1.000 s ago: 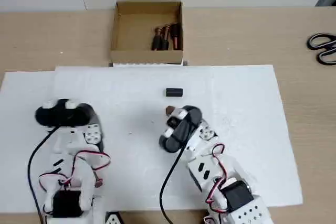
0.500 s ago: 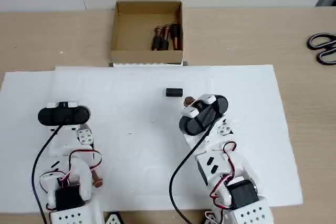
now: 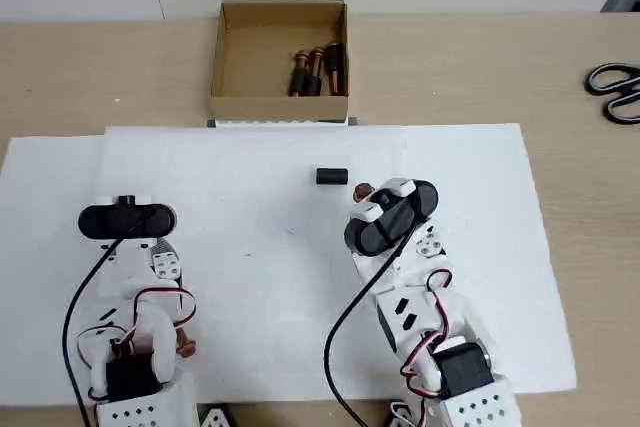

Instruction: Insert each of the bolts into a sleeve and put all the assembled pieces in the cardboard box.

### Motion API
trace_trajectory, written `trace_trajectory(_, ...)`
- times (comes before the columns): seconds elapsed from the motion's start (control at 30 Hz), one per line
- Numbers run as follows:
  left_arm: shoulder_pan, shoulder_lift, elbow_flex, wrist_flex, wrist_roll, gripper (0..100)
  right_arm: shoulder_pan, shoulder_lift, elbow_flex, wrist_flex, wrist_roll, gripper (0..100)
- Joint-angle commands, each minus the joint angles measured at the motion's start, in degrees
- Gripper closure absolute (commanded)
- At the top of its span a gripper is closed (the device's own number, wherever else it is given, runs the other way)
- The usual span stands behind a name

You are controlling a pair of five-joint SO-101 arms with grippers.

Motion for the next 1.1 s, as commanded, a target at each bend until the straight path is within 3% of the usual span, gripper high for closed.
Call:
trace_trajectory(0.0,0.26,-0.7,-0.66,0.26,-0.09,99,0.57,-1.1,-3.52,-0.57,-3.78,99.5)
trace_trajectory(0.5,0.26,-0.7,-0.66,0.26,-0.09,99,0.57,0.4,-9.58,0.48,-8.7,99.7)
trace_trajectory(1.07,0.26,-0.7,-0.66,0.26,-0.09,99,0.57,20.62,-25.85,2.95,-12.84,99.7)
